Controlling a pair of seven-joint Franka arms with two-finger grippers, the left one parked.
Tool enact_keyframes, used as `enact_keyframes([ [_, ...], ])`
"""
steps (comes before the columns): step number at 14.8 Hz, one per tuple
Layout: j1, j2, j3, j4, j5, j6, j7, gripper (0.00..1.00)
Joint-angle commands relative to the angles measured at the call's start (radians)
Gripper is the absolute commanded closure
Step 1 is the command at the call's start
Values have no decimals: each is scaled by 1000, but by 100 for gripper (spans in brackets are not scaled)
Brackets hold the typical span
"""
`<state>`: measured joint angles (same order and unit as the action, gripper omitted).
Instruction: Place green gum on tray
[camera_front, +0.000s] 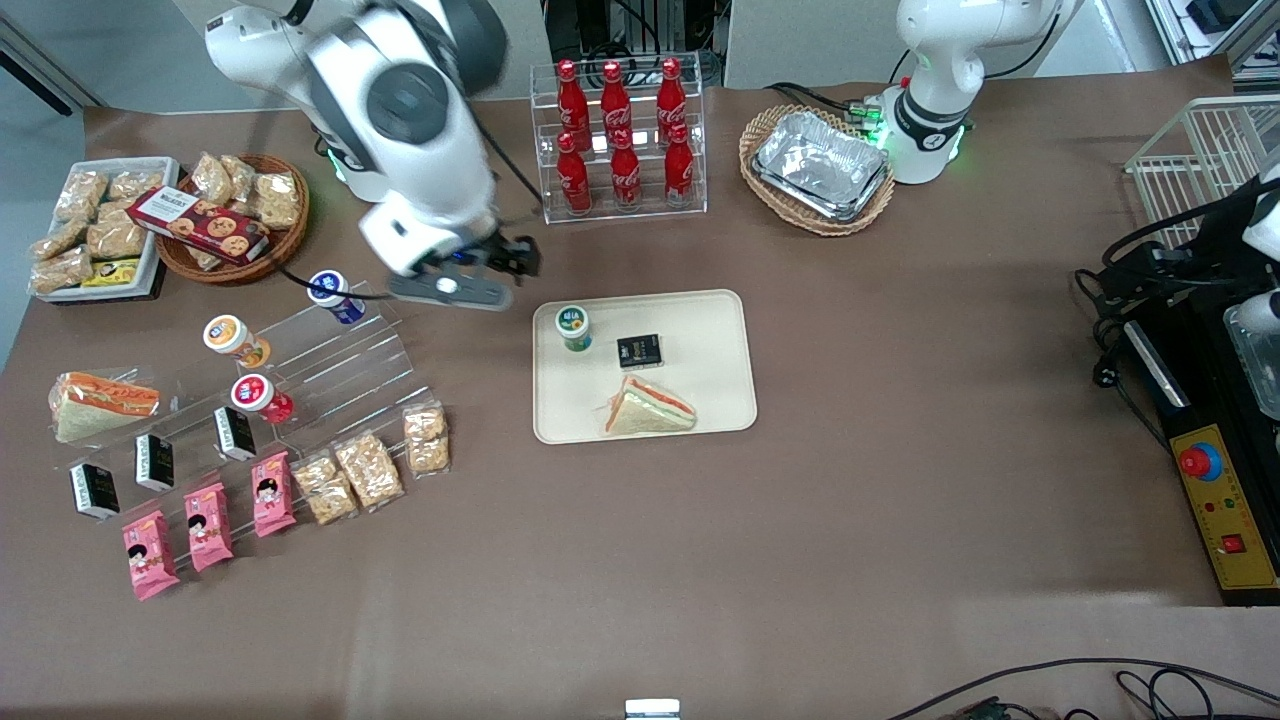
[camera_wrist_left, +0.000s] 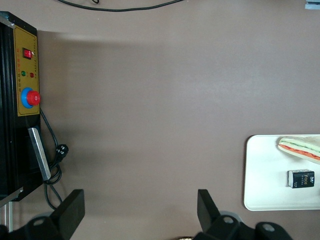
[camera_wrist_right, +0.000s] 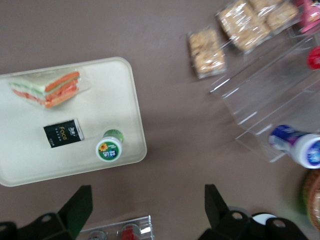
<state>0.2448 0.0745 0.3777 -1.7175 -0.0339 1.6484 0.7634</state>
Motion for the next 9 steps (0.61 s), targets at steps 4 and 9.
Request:
enact_keyframes([
  [4, -53, -110, -277, 59, 69, -93, -381, 0],
  [9, -52, -130, -497, 90, 74, -105, -554, 0],
])
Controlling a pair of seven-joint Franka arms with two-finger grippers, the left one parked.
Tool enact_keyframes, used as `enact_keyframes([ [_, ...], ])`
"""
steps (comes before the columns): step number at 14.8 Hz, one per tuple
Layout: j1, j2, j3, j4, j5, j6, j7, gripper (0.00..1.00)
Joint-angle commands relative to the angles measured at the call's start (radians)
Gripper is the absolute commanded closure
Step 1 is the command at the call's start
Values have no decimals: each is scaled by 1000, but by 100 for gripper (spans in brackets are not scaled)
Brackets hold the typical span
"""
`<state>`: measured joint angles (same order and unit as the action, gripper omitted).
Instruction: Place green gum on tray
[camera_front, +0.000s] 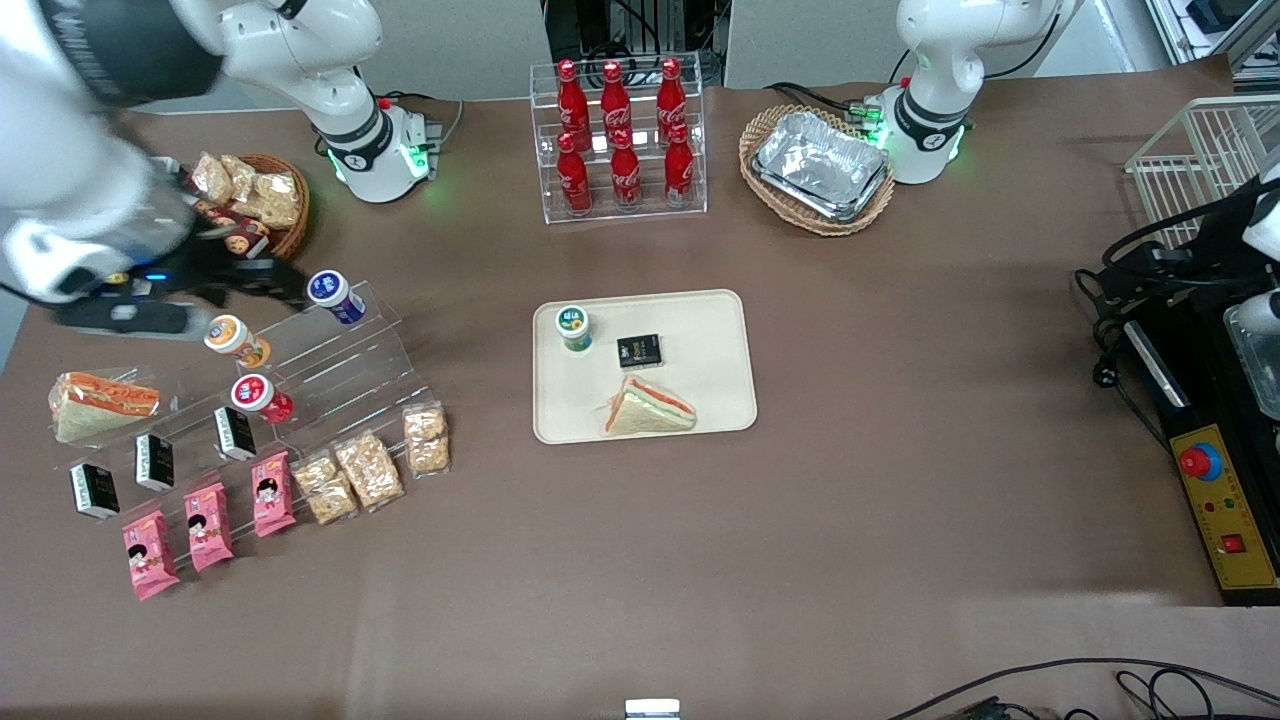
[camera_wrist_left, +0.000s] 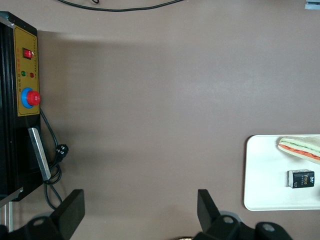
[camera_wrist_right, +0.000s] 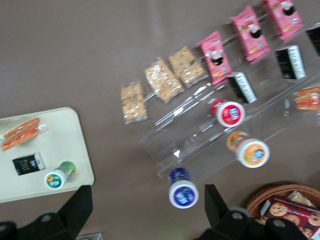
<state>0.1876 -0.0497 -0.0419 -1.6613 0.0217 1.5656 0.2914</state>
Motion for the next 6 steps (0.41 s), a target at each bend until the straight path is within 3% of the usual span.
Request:
enact_keyframes([
  [1, 6, -6, -98, 46, 15, -22, -133, 0],
  [6, -17, -3, -165, 58, 7, -21, -237, 0],
])
